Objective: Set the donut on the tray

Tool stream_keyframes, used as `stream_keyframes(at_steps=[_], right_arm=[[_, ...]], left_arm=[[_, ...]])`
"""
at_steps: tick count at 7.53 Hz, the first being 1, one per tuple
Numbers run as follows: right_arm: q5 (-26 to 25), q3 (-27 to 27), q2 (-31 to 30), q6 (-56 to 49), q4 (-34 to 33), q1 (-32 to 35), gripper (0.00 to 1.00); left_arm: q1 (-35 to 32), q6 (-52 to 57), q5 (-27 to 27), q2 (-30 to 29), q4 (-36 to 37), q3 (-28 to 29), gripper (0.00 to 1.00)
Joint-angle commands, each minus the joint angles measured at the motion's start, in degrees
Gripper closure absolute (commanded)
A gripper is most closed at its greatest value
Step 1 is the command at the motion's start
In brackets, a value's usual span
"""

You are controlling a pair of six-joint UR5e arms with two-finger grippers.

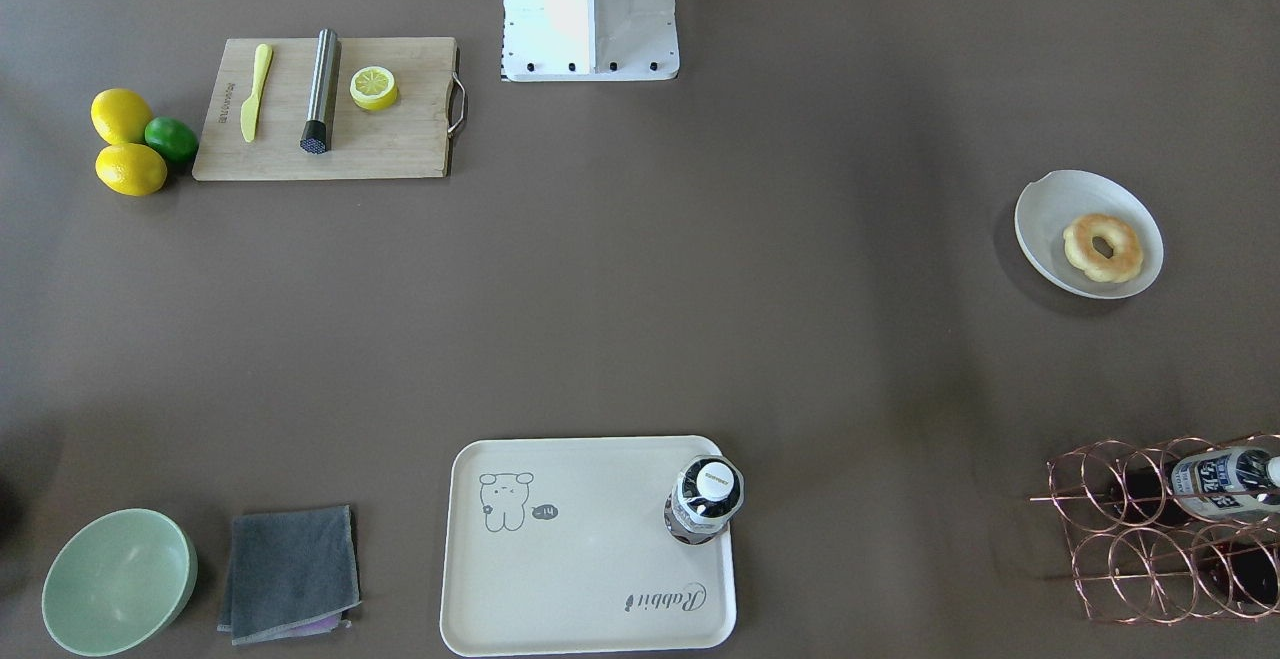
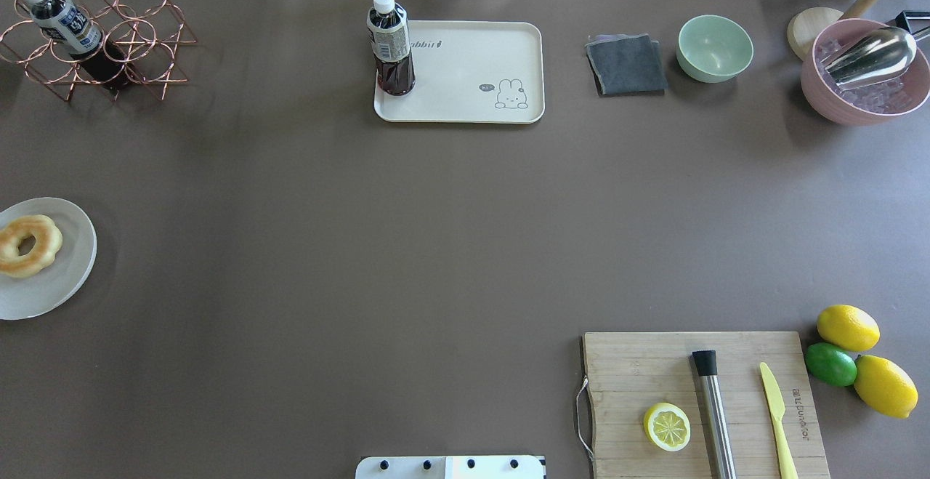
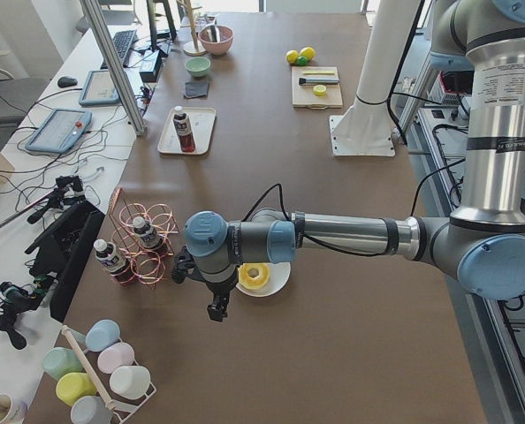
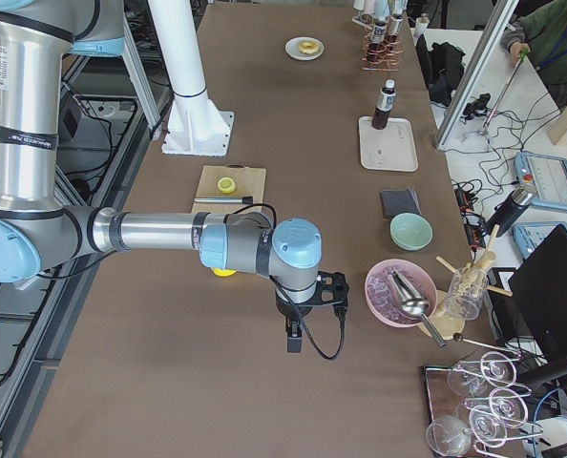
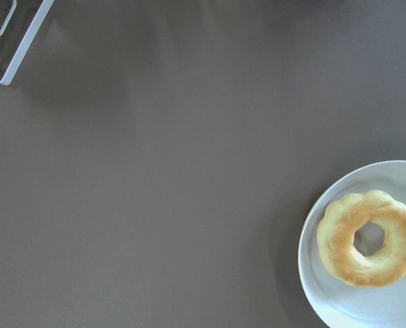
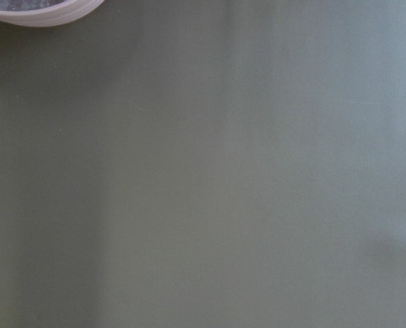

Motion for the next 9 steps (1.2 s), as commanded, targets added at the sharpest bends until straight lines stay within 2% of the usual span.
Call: stream_keyframes(at_steps=[1, 6, 9], right_arm=[[0.0, 0.0, 0.0, -0.1, 0.0, 0.0, 0.00], [0.0, 0.2, 0.0, -0.1, 0.0, 0.0, 0.00], [0.1, 0.2, 0.0, -0.1, 0.0, 0.0, 0.00]], left_arm=[[0.0, 0.0, 0.1, 0.0, 0.0, -0.1, 0.00], [0.0, 0.0, 0.1, -0.8, -0.1, -0.9, 0.00], [0.1, -0.3, -0.1, -1.2, -3.5, -2.1, 0.00]])
